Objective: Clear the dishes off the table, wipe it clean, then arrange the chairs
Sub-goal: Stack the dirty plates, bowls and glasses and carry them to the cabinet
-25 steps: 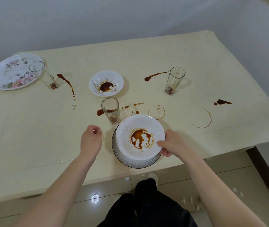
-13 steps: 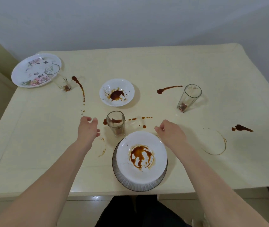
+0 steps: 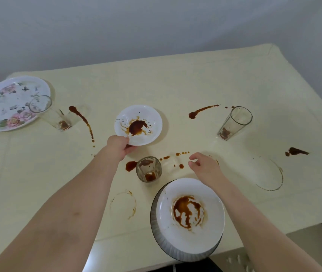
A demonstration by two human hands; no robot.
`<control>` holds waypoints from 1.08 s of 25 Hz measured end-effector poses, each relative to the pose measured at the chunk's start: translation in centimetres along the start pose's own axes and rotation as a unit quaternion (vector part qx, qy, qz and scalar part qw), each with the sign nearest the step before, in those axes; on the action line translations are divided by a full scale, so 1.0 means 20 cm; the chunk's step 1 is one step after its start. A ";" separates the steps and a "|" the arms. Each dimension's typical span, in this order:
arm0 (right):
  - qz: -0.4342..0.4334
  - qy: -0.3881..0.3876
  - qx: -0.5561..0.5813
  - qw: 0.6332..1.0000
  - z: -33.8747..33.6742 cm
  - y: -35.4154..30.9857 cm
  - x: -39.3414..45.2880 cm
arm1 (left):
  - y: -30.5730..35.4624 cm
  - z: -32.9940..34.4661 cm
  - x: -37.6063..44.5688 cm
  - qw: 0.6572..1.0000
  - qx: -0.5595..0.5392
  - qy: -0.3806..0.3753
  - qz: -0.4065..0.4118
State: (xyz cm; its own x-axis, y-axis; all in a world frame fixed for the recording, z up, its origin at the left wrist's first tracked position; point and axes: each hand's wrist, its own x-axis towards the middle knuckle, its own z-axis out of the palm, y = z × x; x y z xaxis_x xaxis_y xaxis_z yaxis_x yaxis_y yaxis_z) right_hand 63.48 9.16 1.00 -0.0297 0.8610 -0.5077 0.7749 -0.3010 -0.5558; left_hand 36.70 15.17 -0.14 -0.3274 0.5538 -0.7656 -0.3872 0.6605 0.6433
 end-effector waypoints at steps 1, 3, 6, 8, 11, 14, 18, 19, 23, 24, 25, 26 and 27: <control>0.005 -0.003 0.007 1.000 0.01 0.01 0.00 | 0.00 0.00 0.01 1.000 -0.001 0.006 0.001; 0.011 -0.008 0.025 1.000 0.01 0.02 0.00 | 0.01 -0.02 0.01 1.000 0.003 0.013 0.008; 0.010 -0.006 0.044 0.999 0.00 0.04 -0.01 | 0.05 -0.06 -0.08 0.999 -0.018 0.004 0.034; 0.003 -0.003 0.044 0.999 -0.02 0.04 -0.03 | 0.09 -0.09 -0.20 0.997 -0.036 -0.008 0.068; -0.026 -0.001 0.040 0.999 -0.05 0.03 -0.07 | 0.11 -0.14 -0.45 0.992 -0.031 -0.017 0.123; -0.075 0.010 0.059 0.995 -0.09 0.04 -0.11 | 0.07 -0.17 -0.73 0.986 0.003 -0.019 0.166; -0.072 -0.007 0.128 0.989 -0.15 0.09 -0.19 | -0.10 -0.18 -1.07 0.984 0.075 -0.036 0.158; -0.064 -0.012 0.147 0.987 -0.17 0.12 -0.21 | -0.16 -0.18 -1.13 0.984 0.086 -0.038 0.149; -0.034 -0.048 0.231 0.971 -0.21 0.19 -0.30 | -0.41 -0.14 -1.26 0.985 0.119 -0.024 0.121; -0.022 -0.064 0.254 0.965 -0.21 0.21 -0.31 | -0.48 -0.13 -1.27 0.985 0.126 -0.020 0.116; -0.008 -0.083 0.275 0.958 -0.22 0.23 -0.33 | -0.54 -0.12 -1.28 0.985 0.135 -0.016 0.110; 0.007 -0.102 0.288 0.952 -0.22 0.25 -0.33 | -0.59 -0.11 -1.28 0.984 0.147 -0.011 0.103; 0.022 -0.121 0.295 0.948 -0.22 0.28 -0.34 | -0.65 -0.09 -1.27 0.983 0.158 -0.006 0.094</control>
State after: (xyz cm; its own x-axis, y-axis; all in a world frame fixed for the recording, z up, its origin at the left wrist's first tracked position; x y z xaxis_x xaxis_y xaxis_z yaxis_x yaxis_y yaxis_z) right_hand 70.79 3.45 4.22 -0.2055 0.7441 -0.6357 0.2932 -0.5729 -0.7654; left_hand 48.52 -8.42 11.01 -0.3572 0.6856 -0.6343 -0.0326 0.6695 0.7421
